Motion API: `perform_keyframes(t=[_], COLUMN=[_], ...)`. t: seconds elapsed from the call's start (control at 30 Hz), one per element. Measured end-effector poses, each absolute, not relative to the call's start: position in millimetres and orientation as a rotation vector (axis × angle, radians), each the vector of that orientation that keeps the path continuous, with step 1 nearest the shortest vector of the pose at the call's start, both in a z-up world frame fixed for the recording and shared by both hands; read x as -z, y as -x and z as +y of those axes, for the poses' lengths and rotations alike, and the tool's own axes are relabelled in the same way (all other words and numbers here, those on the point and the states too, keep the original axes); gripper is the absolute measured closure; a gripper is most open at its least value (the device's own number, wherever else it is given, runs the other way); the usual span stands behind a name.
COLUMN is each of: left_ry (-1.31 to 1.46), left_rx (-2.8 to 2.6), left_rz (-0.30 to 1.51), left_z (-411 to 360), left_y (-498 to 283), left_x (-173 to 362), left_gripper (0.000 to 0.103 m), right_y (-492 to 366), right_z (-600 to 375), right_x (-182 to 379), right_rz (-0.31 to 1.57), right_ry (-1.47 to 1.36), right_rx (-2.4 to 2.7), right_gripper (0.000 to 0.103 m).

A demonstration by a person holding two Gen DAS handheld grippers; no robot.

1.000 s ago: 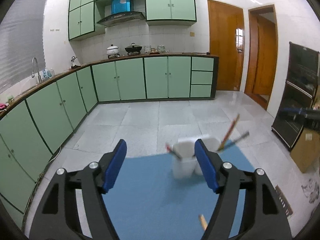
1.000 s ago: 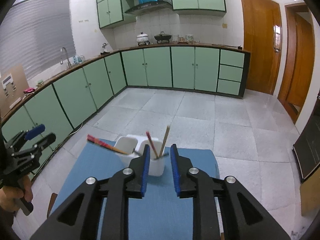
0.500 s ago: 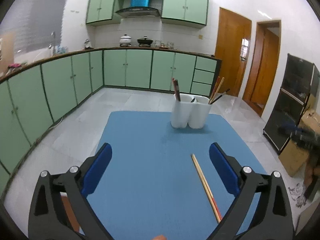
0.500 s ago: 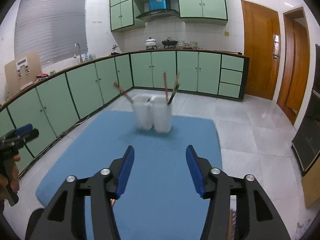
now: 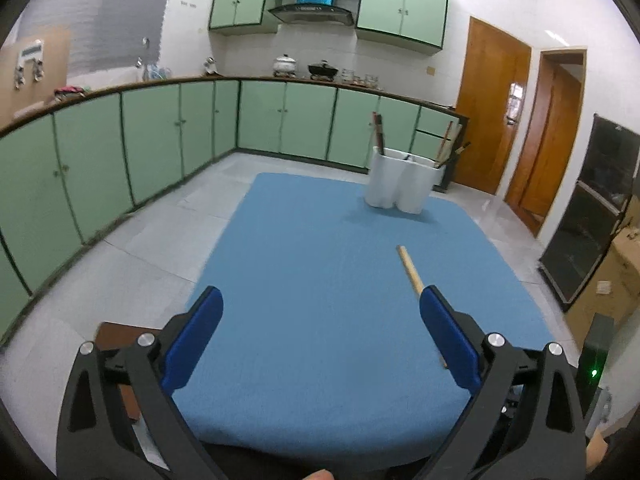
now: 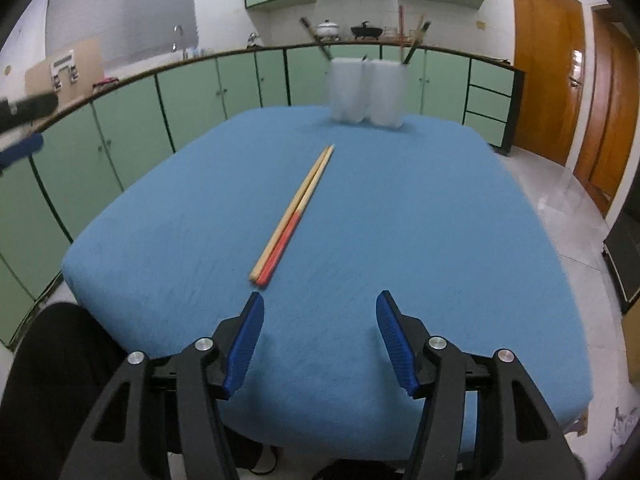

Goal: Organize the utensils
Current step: 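Move both open tools back over the last two chopsticks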

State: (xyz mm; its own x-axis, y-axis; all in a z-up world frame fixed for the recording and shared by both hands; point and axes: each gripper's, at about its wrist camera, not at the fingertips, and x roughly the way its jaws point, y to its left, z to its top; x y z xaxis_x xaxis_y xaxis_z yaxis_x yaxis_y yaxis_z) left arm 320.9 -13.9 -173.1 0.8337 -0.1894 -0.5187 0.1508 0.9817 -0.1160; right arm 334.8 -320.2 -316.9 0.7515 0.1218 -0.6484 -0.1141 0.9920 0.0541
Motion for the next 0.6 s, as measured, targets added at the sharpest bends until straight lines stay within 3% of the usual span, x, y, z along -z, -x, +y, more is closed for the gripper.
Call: perform_keyframes(t=[0.6], left_ry=[0.060], left_rx=[0.168], left_rz=[0.604], left_z=[-10], left_y=[-313], left_x=[193], left_gripper=[0.007], right_y=[-352], right_z=[-320], right_x=[333], right_rz=[0.674], right_ry=[0.006], right_rx=[-0.048], right_gripper=[0.046])
